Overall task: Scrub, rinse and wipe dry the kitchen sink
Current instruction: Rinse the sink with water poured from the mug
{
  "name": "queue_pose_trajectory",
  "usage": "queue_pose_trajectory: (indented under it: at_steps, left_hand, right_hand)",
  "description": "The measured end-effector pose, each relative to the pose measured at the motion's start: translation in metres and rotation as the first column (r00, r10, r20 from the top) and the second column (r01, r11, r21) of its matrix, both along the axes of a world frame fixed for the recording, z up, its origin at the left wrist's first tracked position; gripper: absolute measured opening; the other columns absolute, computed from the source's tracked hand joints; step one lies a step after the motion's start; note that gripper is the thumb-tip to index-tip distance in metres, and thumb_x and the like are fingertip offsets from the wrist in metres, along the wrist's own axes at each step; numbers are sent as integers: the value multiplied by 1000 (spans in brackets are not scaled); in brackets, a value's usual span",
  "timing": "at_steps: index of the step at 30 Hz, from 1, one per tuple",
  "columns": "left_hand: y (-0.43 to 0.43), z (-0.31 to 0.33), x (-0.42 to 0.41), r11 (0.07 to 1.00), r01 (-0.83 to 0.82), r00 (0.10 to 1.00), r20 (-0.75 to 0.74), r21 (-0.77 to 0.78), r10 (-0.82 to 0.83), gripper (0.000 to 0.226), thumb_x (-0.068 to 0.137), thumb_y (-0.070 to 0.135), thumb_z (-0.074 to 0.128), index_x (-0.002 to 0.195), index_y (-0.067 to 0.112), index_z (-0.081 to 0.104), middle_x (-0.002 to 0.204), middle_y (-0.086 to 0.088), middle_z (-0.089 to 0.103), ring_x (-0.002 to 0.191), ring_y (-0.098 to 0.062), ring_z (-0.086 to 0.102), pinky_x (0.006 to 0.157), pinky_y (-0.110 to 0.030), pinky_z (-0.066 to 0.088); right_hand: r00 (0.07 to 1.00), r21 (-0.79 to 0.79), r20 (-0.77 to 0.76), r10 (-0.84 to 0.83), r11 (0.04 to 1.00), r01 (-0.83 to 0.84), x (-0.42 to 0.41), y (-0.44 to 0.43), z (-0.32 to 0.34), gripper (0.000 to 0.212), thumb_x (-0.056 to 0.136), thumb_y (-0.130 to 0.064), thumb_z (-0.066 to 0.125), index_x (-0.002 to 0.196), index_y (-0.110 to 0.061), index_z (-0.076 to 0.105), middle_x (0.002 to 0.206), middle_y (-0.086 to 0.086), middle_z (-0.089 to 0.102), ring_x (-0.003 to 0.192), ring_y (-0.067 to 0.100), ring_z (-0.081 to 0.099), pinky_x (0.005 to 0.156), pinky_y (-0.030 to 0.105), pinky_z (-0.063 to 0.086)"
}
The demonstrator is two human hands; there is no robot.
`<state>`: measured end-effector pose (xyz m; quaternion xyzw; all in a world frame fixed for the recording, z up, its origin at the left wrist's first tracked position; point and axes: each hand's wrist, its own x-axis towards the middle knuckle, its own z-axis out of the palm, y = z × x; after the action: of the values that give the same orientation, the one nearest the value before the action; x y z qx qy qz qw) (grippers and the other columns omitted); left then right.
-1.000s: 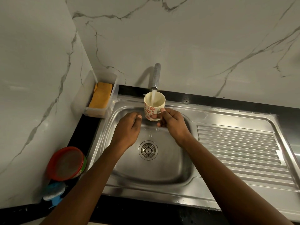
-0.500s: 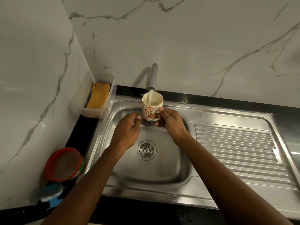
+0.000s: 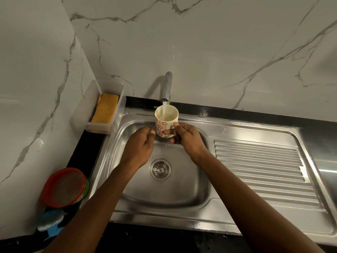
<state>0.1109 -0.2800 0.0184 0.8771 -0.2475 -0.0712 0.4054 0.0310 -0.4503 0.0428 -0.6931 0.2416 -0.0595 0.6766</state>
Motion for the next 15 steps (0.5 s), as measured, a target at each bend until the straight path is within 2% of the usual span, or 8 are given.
queue_pose_trajectory:
  at_steps: [6, 10, 15]
  left_hand:
    - [-1, 0, -1, 1000, 6, 1000, 0, -9, -6, 26, 110, 29, 46, 96, 14, 62, 80, 3, 61, 71, -12, 59, 61, -28, 42]
    - [0, 0, 0, 1000, 4, 1000, 4, -9, -4, 28, 110, 29, 46, 90, 15, 59, 75, 3, 57, 66, -11, 55, 58, -29, 36]
    - [1, 3, 0, 1000, 7, 1000, 2, -18, -7, 30, 110, 28, 46, 85, 15, 55, 73, 4, 53, 66, -12, 52, 59, -29, 36]
  right_hand:
    - [1000, -5, -1, 8, 1000, -8, 0, -1, 0, 35, 111, -31, 44, 116, -11, 72, 99, 6, 79, 78, 22, 66, 88, 41, 61]
    - [1000, -11, -5, 10, 1000, -10, 0, -1, -2, 33, 111, -33, 45, 113, -14, 73, 96, 6, 79, 77, 20, 67, 89, 41, 61]
    - [1000, -2, -4, 9, 1000, -9, -1, 0, -2, 33, 111, -33, 45, 116, -14, 72, 100, 6, 79, 78, 23, 65, 90, 42, 61]
